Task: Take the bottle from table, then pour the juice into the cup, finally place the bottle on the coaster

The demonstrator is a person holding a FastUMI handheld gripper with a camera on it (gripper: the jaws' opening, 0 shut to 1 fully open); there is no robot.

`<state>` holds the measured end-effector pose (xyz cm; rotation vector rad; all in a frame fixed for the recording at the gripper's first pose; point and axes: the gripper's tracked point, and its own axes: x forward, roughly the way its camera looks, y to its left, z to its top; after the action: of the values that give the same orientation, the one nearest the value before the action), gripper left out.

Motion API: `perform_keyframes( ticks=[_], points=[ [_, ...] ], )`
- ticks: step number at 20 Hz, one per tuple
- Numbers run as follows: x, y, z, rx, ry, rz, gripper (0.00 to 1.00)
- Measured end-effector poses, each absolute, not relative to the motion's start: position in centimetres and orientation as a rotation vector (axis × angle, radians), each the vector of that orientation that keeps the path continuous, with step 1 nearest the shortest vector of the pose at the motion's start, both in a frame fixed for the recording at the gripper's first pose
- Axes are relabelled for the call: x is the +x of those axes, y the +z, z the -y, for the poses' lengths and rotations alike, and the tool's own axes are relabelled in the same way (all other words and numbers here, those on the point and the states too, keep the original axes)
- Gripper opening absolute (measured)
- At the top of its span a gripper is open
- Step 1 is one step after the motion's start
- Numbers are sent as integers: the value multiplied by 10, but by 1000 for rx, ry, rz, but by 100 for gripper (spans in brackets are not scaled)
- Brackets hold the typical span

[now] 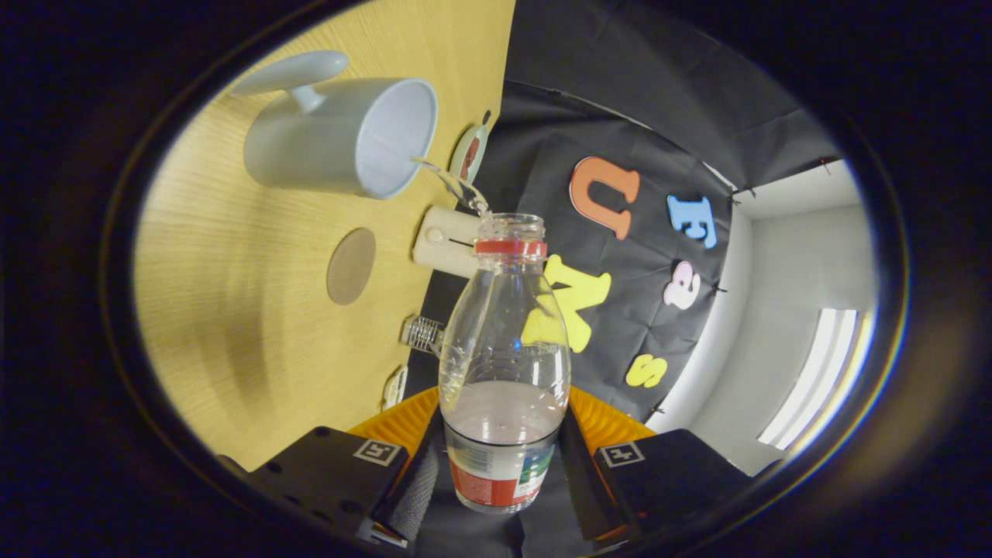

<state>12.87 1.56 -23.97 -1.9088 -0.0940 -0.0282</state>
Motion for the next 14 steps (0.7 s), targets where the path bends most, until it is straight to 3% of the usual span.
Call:
perform_keyframes(
  ticks=[14],
  points=[
    [124,-231,-19,-1974,-30,93,78]
  ],
)
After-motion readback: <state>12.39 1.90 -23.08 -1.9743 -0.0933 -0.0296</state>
